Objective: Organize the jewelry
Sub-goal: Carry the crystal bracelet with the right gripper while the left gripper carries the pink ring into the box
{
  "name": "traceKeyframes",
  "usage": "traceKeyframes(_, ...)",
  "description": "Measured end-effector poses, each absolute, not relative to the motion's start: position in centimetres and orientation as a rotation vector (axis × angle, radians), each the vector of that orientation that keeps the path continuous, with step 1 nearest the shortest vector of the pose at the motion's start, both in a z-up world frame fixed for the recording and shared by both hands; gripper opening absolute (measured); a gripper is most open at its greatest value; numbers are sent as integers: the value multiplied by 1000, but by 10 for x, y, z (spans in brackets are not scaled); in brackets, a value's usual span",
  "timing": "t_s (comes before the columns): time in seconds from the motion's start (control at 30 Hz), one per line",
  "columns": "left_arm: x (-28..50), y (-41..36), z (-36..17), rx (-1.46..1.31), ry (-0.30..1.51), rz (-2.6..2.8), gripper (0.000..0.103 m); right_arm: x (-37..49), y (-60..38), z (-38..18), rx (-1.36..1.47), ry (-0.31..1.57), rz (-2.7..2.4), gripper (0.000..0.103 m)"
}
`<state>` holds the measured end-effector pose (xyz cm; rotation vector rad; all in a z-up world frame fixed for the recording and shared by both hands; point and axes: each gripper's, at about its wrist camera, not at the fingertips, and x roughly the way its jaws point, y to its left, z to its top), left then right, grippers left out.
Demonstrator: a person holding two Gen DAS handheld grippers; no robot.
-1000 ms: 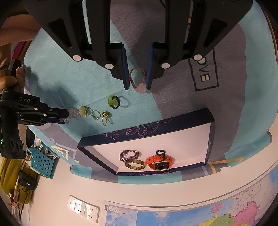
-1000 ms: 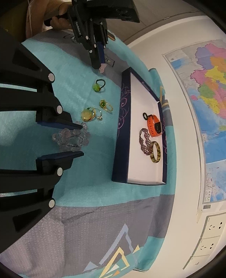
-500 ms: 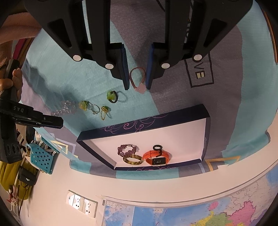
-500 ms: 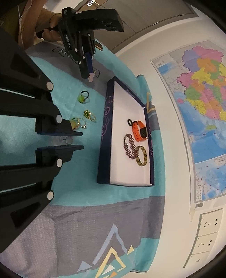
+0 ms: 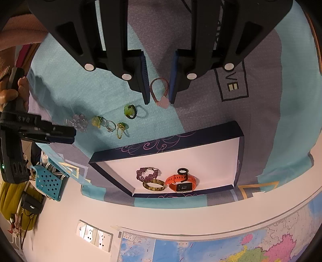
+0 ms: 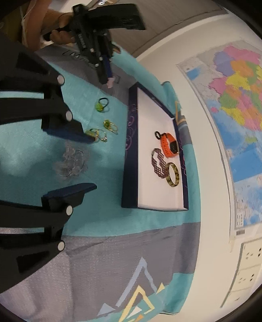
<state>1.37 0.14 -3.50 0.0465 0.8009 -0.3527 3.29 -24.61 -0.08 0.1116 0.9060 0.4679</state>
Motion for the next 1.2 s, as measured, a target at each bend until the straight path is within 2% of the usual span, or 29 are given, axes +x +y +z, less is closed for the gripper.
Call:
traceKeyframes(0.17, 14, 0, -37, 43, 805, -357, 19, 30, -231, -13, 19, 947, 470, 48)
traceKeyframes(0.23, 14, 0, -38, 41, 809, -358, 19, 29, -228, -18, -9, 953, 464, 36)
traceKeyframes(0.3, 15, 1, -39, 39, 813, -356, 19, 28, -228, -17, -19, 947, 455, 31)
traceKeyframes(0.33, 15, 1, -39, 38, 813, -356, 19, 28, -230, -17, -8, 945, 460, 19)
traceKeyframes(0.37, 15, 1, -38, 36, 813, -356, 19, 28, -231, -16, 0, 942, 461, 16)
traceKeyframes(0.6, 16, 1, -34, 33, 797, -357, 19, 27, -235, -3, 47, 906, 492, 14)
traceKeyframes(0.63, 16, 2, -33, 32, 795, -357, 19, 27, -235, 0, 51, 899, 494, 8)
traceKeyframes(0.97, 17, 2, -22, 31, 765, -361, 19, 30, -240, 31, 90, 822, 522, 8)
traceKeyframes(1.2, 17, 2, -23, 30, 766, -362, 19, 31, -243, 23, 100, 846, 505, 8)
